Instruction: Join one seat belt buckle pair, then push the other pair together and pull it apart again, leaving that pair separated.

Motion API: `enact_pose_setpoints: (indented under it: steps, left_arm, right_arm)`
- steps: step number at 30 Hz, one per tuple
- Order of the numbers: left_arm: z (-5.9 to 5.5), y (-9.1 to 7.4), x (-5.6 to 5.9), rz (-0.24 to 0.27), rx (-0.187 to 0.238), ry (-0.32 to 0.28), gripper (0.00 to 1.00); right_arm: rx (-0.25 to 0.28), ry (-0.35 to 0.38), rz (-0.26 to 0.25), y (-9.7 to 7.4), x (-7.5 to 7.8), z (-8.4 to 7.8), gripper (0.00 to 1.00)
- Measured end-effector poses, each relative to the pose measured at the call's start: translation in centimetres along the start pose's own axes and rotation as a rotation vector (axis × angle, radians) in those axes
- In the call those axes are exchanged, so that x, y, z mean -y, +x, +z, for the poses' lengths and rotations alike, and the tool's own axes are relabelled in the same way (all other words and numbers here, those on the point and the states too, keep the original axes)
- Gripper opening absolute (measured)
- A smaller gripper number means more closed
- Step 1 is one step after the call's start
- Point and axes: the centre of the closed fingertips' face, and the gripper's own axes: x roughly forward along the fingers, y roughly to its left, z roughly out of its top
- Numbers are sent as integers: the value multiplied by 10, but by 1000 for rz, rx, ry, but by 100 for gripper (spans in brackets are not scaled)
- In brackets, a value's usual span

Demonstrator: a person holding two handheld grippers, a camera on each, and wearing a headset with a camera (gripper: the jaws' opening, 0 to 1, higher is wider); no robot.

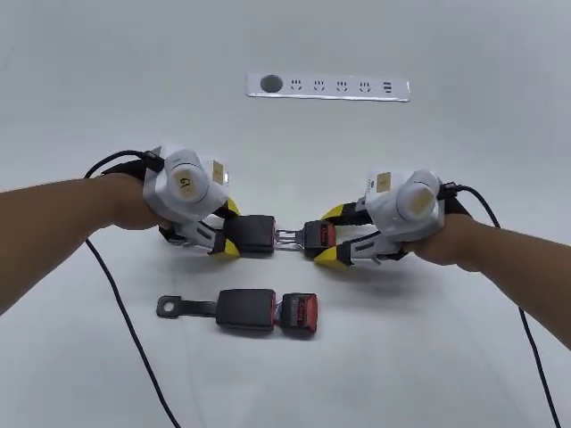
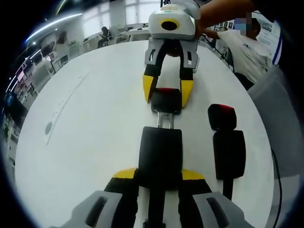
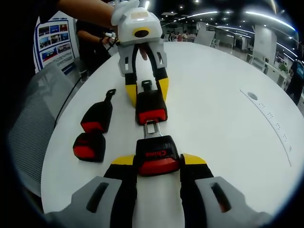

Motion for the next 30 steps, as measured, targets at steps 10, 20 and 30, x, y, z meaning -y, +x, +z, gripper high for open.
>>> enact_pose_setpoints:
  steps: [10,20,30]
  left_arm:
    - [0,0,0,-9,2,11,33]
    - [1,0,0,-8,5,7,33]
    - [-1,0,-1,-7,-13,1,32]
  right_arm:
    - [22,22,14,6,0,10,34]
    - [15,17,14,7,3,13,33]
    - [21,33,15,12,4,16,33]
